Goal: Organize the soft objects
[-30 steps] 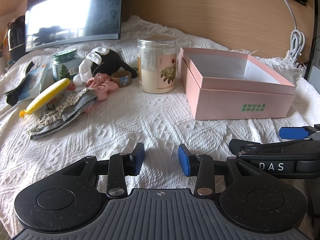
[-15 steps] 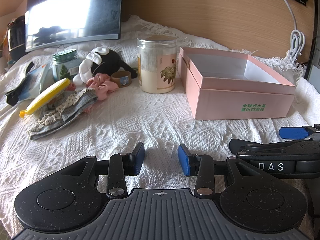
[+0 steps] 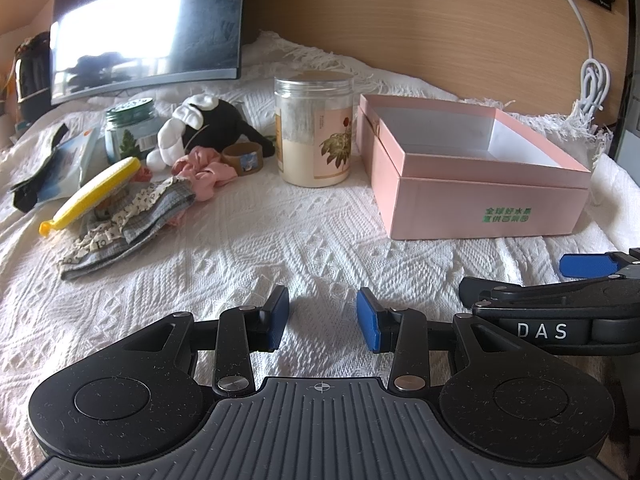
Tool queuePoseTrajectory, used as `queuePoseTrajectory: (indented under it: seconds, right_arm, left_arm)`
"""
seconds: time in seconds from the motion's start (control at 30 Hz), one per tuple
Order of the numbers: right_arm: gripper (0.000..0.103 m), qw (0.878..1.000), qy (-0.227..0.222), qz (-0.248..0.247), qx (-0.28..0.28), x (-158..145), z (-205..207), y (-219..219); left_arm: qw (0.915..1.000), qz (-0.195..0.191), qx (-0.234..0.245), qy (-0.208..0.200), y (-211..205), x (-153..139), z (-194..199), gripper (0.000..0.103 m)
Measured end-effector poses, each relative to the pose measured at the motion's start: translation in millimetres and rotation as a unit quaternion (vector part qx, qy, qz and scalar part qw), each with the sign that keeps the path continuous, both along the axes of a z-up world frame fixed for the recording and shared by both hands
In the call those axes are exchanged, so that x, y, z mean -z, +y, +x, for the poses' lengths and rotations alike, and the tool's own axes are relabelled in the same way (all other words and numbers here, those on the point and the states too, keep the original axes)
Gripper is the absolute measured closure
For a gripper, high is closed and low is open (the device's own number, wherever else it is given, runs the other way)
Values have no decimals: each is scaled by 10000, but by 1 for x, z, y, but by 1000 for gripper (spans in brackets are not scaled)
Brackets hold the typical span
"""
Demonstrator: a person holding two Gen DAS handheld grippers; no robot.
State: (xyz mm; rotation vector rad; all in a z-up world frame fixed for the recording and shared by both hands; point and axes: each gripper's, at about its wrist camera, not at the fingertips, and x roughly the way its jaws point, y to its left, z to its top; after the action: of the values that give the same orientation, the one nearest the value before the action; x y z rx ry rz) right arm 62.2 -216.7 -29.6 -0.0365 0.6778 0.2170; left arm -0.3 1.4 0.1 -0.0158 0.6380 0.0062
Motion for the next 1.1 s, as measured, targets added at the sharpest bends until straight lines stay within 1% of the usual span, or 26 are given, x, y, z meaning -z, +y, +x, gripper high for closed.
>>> queuePoseTrajectory:
  seconds: [0.1,0.17,0.27,0.33,0.37,0.43,0.5,0.53,0.57,0.6,0.63,0.7,0.77,0.8,0.83,0.93,1.0,1.03,1.07,1.1]
  right_arm:
    - [0,9993,366,17,-110,-8,7,-2]
    - [0,9977,656,-133,-119,-11,12,0]
    - [0,9968,781,-161,-26,-12,13,3]
    - [0,9963,825,-178,144,-13,12,6]
    - [0,9956,871,-214,276,-14,11,9]
    - [0,9947,945,-240,314,-15,9,12]
    - [0,9939,1041,-249,256,-16,14,11]
    - [0,9931,1124,-264,224,-17,17,10]
    - [0,9923,1182,-298,213,-19,20,11]
    - [0,9922,1174,-341,255,-21,21,14]
    - [0,9929,1062,-397,347,-26,17,18]
    - [0,9955,757,-418,382,-40,11,31]
    - [0,9975,440,-456,300,-58,6,55]
    - [0,9980,339,-497,214,-66,6,69]
    - [0,9980,277,-566,92,-74,7,86]
    - [0,9971,207,-685,-240,-90,19,139]
    - [0,9963,204,-722,-413,-97,30,176]
    - [0,9958,182,-749,-500,-99,35,194]
    - [0,9951,131,-782,-588,-100,40,213]
    - [0,9945,68,-797,-673,-101,43,229]
  left_arm:
    - [9996,-283,31,-17,9,-1,-1,63]
    - [9984,-522,185,105,21,-4,4,64]
    - [9944,-944,382,279,43,-15,15,66]
    - [9919,-1158,503,139,70,-30,21,66]
    - [9921,-1168,455,59,82,-37,23,66]
    - [9935,-1119,191,-94,116,-50,30,66]
    - [9939,-1064,-250,-108,163,-61,41,66]
    - [9931,-1071,-468,-96,185,-64,45,66]
    - [9911,-1085,-767,-97,217,-66,51,66]
    - [9888,-1092,-1012,-104,244,-68,55,66]
    - [9864,-1094,-1223,-108,269,-69,58,66]
    - [9778,-1222,-1699,-93,334,-69,65,66]
    - [9662,-1582,-2035,-9,381,-64,73,66]
    - [9565,-1929,-2186,55,409,-57,80,66]
    - [9480,-2215,-2280,128,428,-50,87,66]
    - [9262,-2884,-2410,287,467,-31,107,66]
    - [9201,-3111,-2349,369,475,-20,113,66]
    - [9185,-3223,-2246,447,478,-15,121,66]
    - [9183,-3336,-2080,473,479,-9,126,68]
    - [9202,-3396,-1914,370,479,-7,128,68]
